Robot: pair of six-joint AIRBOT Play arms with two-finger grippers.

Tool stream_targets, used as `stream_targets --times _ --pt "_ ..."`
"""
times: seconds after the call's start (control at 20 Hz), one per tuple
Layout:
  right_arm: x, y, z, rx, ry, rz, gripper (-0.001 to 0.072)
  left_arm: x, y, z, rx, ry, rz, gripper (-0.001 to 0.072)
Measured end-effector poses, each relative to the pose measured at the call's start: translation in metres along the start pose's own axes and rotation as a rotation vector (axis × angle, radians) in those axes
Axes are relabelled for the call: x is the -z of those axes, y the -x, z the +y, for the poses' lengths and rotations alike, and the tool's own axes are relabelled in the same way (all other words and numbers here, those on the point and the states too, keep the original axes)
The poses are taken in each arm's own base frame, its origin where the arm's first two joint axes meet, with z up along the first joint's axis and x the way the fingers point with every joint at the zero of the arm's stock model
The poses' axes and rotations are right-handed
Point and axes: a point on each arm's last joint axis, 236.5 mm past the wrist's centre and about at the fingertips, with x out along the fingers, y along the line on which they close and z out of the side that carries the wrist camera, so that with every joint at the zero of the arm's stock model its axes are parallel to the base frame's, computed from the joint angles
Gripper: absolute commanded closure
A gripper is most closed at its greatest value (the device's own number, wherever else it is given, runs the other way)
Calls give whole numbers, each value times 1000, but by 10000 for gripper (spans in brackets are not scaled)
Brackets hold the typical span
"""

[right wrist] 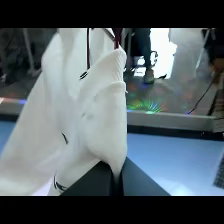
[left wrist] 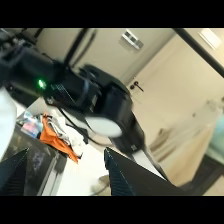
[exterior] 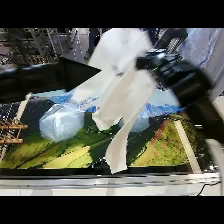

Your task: Fold the clothes and pants, and hang the long-sleeved shirts on hangers.

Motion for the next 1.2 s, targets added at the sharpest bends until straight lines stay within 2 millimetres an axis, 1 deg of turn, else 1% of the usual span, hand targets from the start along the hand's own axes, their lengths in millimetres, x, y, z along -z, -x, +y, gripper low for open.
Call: stream_targets --times 0.05,0.1,0.15,0.2,0.25,0.3,0.35,0.4,0.45,0.55,0.65,0.75,0.9,0.95,1.0,1.05,1.2 --pt "-19 13 -30 72 -10 -30 685 -3 9 -23 9 -46 -7 199" --pt "-37 30 -66 159 -15 -56 684 -4 17 -43 13 -90 -11 199" --pt "-52 51 -106 258 -20 -73 684 -6 26 -58 6 -130 -23 199" --pt "-61 74 -146 363 -7 -71 684 -9 34 -70 -4 -165 -41 199" --pt "-63 102 -190 490 4 -46 684 -11 42 -81 -18 -200 -51 199" --pt "-60 132 -231 615 17 -6 684 -13 49 -90 -32 -228 -68 199" --pt "-55 167 -273 755 27 44 684 -14 55 -97 -43 -252 -76 199" --pt "-51 202 -307 881 30 83 684 -16 60 -101 -59 -270 -89 200" --pt "-48 243 -339 1018 25 115 684 -19 65 -102 -81 -286 -100 199" --pt "-45 315 -385 1251 -1 141 685 -20 73 -97 -134 -311 -102 200" --pt "-50 378 -414 1450 -40 109 685 -21 80 -79 -224 -338 -90 199" --pt "-62 422 -435 1587 -63 40 685 -21 90 -57 -328 -362 -70 199" --pt "-89 474 -460 1748 -50 -68 685 -21 105 -30 -454 -385 -45 200" --pt "-100 488 -468 1789 -29 -108 685 -22 109 -25 -478 -390 -41 199" --pt "-104 499 -475 1821 -19 -127 685 -22 111 -22 -497 -393 -37 200" --pt "-103 510 -485 1853 -19 -130 685 -22 113 -18 -512 -395 -33 200" --pt "-80 543 -507 1941 -60 -87 684 -22 117 -13 -538 -399 -27 200"
